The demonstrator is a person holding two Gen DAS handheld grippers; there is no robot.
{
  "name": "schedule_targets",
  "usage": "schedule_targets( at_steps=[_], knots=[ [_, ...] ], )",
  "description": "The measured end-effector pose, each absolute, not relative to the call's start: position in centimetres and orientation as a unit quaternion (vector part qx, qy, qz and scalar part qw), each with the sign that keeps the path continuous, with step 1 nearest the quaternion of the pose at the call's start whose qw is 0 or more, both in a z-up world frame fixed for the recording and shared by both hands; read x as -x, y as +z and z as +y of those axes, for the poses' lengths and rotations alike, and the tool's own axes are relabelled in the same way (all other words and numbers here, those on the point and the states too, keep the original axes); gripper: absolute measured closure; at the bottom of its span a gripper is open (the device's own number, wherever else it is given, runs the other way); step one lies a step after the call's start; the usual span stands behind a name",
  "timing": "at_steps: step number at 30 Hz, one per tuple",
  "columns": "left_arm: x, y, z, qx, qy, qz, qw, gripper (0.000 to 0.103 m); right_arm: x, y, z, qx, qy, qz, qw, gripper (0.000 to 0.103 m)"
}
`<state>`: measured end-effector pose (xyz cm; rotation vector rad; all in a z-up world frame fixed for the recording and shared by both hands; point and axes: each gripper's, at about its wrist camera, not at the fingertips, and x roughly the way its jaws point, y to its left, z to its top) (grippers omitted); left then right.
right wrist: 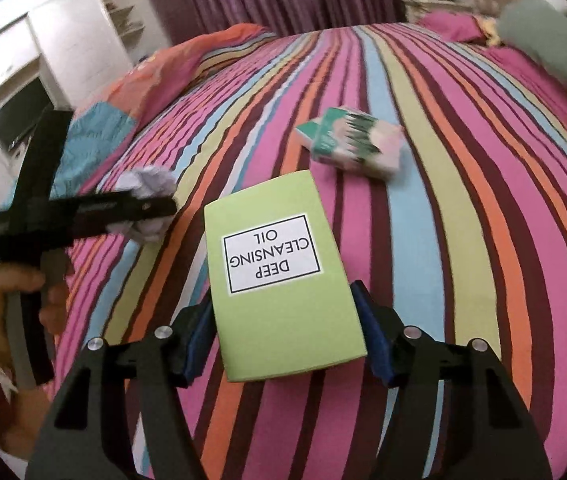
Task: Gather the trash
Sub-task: 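Carry the paper ball and green box over the wastebasket with both tools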
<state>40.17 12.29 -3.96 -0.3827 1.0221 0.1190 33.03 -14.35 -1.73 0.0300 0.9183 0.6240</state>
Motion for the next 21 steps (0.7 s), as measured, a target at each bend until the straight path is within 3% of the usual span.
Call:
schedule_targets(
  at_steps=[21],
  knots=[
    [-23.4,-1.9,9.2,0.197,0.026,0.456,0.868,0.042,-24.7,-0.4,-20.2,-0.166,0.247,0.457,0.838,0.042]
  ],
)
